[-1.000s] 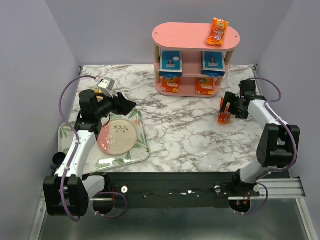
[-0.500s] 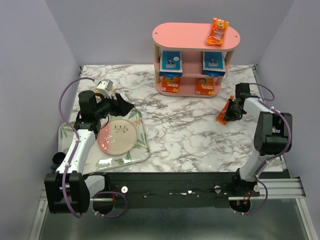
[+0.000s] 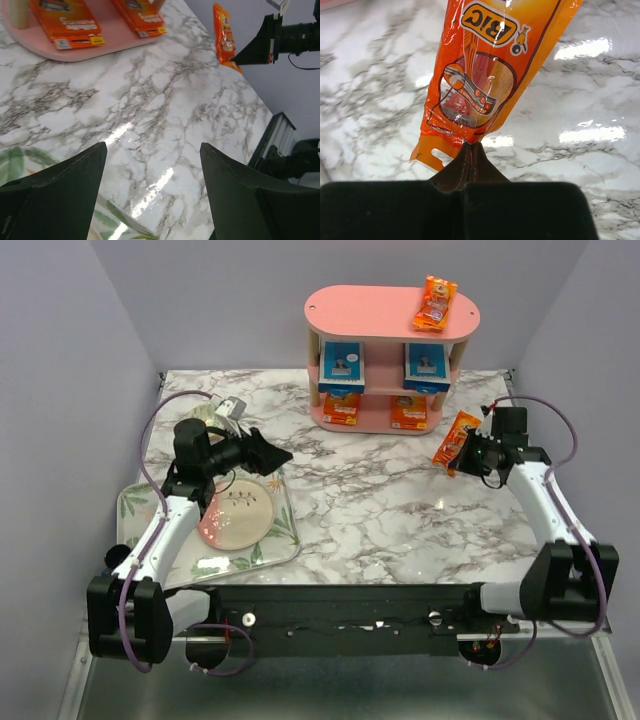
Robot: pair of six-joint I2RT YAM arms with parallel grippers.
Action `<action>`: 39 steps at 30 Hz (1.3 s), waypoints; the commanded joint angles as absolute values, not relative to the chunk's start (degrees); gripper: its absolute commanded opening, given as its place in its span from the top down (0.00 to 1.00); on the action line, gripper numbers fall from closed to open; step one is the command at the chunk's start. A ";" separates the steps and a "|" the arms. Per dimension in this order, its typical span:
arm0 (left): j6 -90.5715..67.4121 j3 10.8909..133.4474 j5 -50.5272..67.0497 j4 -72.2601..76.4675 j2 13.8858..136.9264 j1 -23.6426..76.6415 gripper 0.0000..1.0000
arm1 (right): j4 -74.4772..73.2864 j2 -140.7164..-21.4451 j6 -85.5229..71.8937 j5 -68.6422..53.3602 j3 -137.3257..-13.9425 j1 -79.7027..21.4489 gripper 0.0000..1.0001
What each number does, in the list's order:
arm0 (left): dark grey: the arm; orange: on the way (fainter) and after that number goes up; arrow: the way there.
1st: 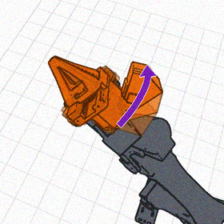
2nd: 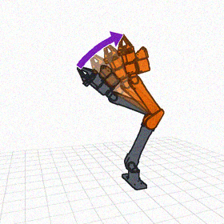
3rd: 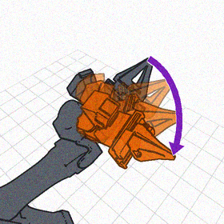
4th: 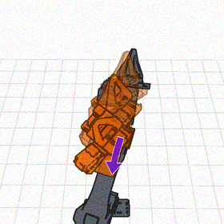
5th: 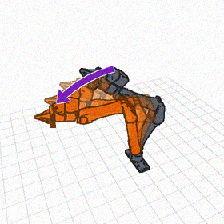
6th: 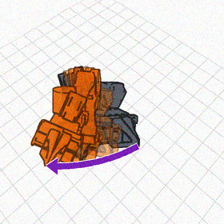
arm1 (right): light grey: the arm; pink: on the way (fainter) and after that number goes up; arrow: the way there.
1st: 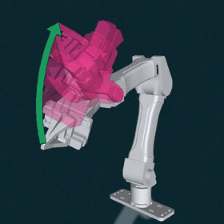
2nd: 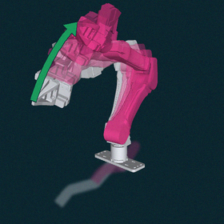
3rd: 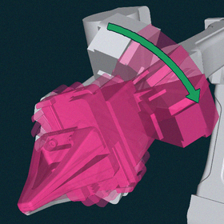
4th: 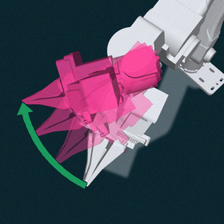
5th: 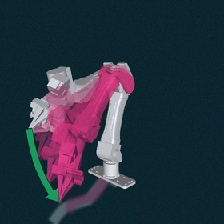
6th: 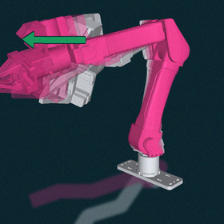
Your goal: Place and organize the shaving razors onto the shelf
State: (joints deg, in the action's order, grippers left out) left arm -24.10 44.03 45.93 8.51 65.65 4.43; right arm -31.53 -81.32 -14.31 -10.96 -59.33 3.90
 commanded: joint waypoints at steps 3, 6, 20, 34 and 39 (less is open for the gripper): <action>-22.77 47.37 52.82 8.35 65.83 11.77 0.15 | -35.77 -63.56 -9.15 -21.17 -57.66 -2.19 0.99; -26.52 49.04 54.31 12.72 67.06 14.14 0.14 | -35.25 -58.63 -6.60 -23.20 -58.27 -5.62 0.99; -32.17 57.47 43.79 14.79 76.28 29.25 0.09 | -31.73 -58.53 -4.56 -28.21 -63.81 -15.55 0.99; -35.33 69.43 35.68 15.73 89.46 35.15 0.12 | -27.78 -62.93 -7.73 -27.86 -68.38 -21.80 0.99; -36.03 70.75 37.87 17.48 91.23 36.03 0.20 | -27.07 -62.58 -7.29 -25.85 -67.41 -22.41 0.99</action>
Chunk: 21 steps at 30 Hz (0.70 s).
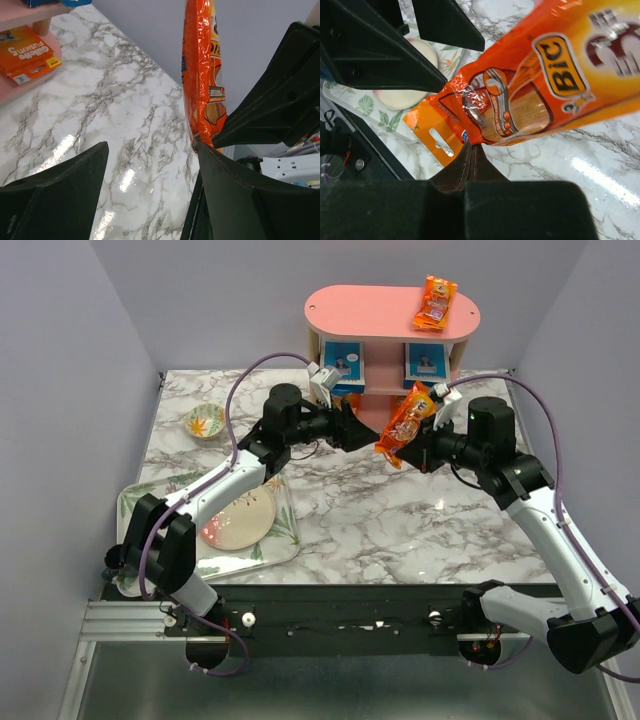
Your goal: Place and organize the shaving razors onto the shelf
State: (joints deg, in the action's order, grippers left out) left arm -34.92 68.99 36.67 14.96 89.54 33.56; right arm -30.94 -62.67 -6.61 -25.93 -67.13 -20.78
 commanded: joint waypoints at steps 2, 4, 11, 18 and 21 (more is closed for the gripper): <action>-35.95 71.10 39.46 18.28 91.58 36.04 0.21 | -27.16 -62.58 -6.86 -24.18 -66.97 -22.41 0.99; -35.60 71.28 39.38 17.67 91.15 35.95 0.23 | -27.51 -62.49 -6.86 -22.51 -66.62 -22.50 0.99; -35.86 66.54 44.19 18.62 85.08 31.47 0.23 | -27.42 -62.31 -4.66 -20.13 -65.57 -22.41 0.99; -37.62 66.71 50.88 24.34 86.66 31.90 0.17 | -26.72 -64.95 -4.66 -21.53 -67.06 -22.41 0.99; -37.00 67.50 50.98 23.91 87.89 32.87 0.16 | -26.54 -66.00 -4.31 -22.85 -68.29 -22.41 0.99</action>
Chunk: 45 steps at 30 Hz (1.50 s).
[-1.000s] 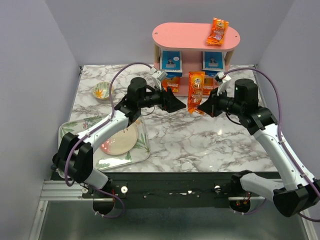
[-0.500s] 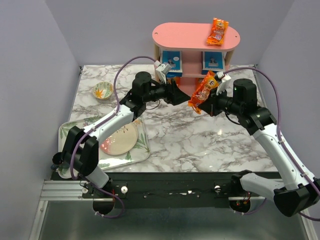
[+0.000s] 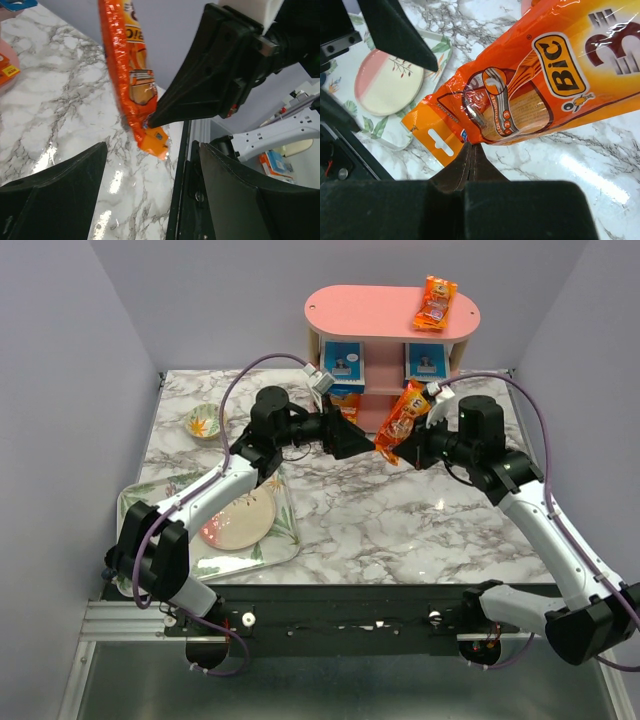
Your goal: Place and organize the shaving razors onto the shelf
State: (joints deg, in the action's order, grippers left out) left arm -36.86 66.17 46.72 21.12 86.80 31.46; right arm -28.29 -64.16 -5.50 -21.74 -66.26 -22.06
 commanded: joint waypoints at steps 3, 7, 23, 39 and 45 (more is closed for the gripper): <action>-36.65 67.94 50.19 23.91 89.12 33.84 0.16 | -26.10 -66.36 -4.40 -24.34 -68.73 -22.67 0.99; -35.95 69.08 48.61 22.42 91.13 34.63 0.19 | -25.84 -65.74 -3.78 -25.05 -68.73 -23.55 0.99; -34.54 69.79 44.38 18.54 89.56 33.40 0.21 | -26.63 -62.32 -0.53 -22.41 -66.89 -26.10 0.99; -38.40 72.77 54.41 27.60 93.08 31.82 1.00 | -25.31 -63.90 -0.53 -19.97 -69.08 -26.10 0.89; -39.11 85.59 52.30 25.75 97.29 24.62 1.00 | -29.18 -62.67 5.97 -8.90 -74.26 -26.10 0.61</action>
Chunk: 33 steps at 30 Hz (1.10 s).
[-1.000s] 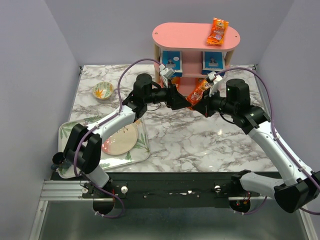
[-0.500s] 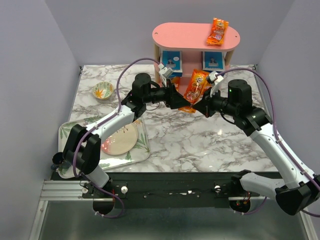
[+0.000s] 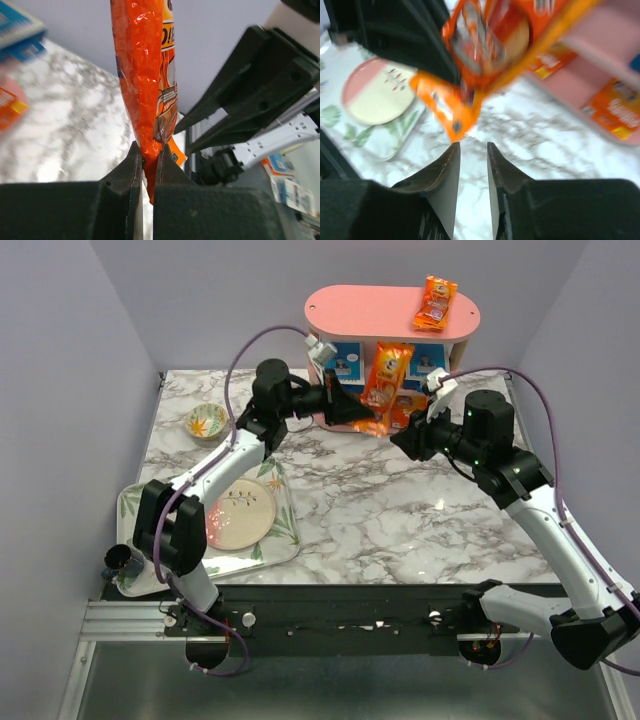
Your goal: Place and organize the shaving razors onto the shelf
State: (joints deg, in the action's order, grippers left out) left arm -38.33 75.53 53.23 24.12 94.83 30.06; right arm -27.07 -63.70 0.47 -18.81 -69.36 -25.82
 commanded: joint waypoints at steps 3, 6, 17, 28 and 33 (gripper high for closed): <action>-38.32 93.06 50.54 24.96 100.28 21.81 1.00 | -29.00 -62.49 6.85 -6.51 -73.92 -26.02 0.56; -37.53 99.64 49.22 23.65 103.61 20.22 1.00 | -28.74 -62.32 6.42 -6.15 -72.69 -25.93 0.56; -33.76 118.82 45.71 18.29 117.49 18.99 1.00 | -27.68 -62.84 4.40 -6.42 -68.82 -24.87 0.55; -30.85 126.21 43.68 14.68 124.10 16.44 1.00 | -28.56 -63.28 3.43 -7.03 -67.76 -23.12 0.52; -29.53 128.84 41.93 12.75 126.38 16.44 1.00 | -28.56 -64.33 3.16 -7.38 -68.20 -22.85 0.52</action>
